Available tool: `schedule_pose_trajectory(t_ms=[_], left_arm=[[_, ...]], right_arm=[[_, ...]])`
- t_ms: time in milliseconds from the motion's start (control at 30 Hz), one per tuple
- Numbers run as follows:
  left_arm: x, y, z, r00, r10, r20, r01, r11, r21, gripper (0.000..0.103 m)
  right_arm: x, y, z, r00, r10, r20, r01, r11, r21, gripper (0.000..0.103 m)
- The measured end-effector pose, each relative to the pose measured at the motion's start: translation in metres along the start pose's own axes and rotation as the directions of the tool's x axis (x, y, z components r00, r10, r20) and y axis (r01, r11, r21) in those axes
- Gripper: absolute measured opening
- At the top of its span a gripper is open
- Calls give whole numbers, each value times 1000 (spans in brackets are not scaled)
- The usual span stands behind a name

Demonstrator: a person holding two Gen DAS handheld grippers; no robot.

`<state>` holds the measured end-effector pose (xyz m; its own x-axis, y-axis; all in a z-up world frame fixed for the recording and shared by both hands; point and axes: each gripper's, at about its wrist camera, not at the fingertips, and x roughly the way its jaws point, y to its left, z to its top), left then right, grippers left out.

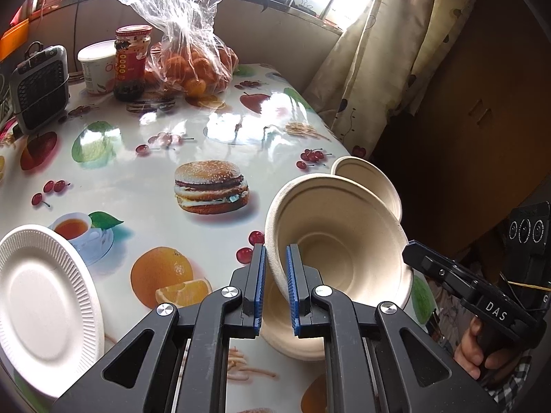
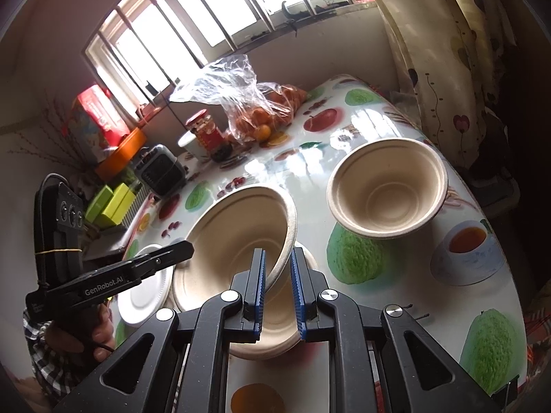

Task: Organize plates and bowls
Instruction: 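Lift the held beige bowls with both tools and carry them over other bowls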

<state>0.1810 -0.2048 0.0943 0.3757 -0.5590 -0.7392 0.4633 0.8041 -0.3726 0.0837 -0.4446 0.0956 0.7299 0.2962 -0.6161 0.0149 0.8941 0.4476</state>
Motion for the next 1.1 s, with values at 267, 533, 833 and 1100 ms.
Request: schedule_pose_trajectory(t_ms=[267,533,833,1100], left_arm=[[4,1,-10,1000,5,-19,-5,1000,0,12],[7,1,-14,999,7,-32,-7,1000,2,12],[16,5,-19,998,10,-60,-11,1000,-7,12],[19,4,-19,998,17,-65,-18,1000,-4,12]], right_arm=[[-2,-1,-10,1000,-2,-1,2,1000,10,15],[2,-3,-17,1000,-10,-11,10,1000,21,15],[10,-10,-24,999,-19,-32,20,999,38,15],[13,-13,-26,999,-20,-40,22,999,46,15]])
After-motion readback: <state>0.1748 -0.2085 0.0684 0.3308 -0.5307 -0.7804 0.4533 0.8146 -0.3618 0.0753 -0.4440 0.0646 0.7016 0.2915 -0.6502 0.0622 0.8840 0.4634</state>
